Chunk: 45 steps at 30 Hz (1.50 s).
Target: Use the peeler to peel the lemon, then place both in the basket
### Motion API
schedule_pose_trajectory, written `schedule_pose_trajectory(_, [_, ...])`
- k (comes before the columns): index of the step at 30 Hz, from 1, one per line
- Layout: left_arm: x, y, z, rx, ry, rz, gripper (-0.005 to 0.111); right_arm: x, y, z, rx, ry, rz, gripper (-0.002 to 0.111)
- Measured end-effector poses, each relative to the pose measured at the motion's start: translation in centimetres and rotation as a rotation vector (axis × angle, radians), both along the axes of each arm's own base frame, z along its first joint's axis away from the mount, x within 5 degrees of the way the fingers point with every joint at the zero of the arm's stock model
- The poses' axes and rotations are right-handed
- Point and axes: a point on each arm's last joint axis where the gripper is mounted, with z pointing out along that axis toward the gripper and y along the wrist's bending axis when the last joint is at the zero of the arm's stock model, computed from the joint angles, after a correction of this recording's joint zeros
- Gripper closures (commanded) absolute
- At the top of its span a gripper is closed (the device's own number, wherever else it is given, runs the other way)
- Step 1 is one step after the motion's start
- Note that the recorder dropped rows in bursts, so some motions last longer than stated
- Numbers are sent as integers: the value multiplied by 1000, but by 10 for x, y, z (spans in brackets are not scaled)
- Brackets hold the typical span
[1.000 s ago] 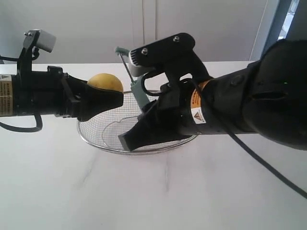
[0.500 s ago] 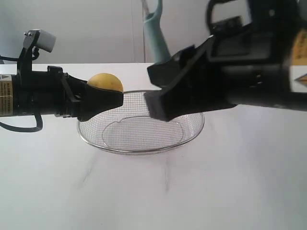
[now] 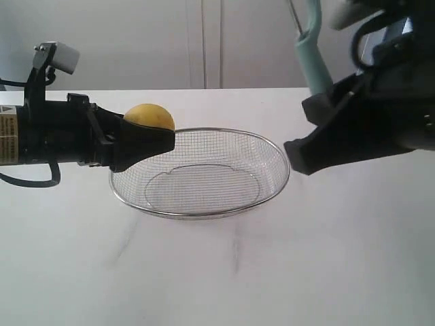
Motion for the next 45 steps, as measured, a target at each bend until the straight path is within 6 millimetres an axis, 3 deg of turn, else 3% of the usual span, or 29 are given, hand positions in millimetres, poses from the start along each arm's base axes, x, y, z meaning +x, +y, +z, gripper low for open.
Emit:
schedule_pose_trajectory(8, [-1, -1, 1, -9, 0, -13, 107, 31, 46, -49, -136, 110, 15, 108])
schedule_pose_trajectory(17, [-2, -1, 1, -18, 1, -28, 107, 51, 88, -94, -104, 190, 104, 108])
schedule_pose_trajectory(24, [-2, -1, 1, -18, 1, -28, 107, 49, 99, -96, 2, 218, 150, 108])
schedule_pose_trajectory(45, [1, 1, -1, 9, 0, 14, 107, 49, 100, -96, 22, 219, 156, 108])
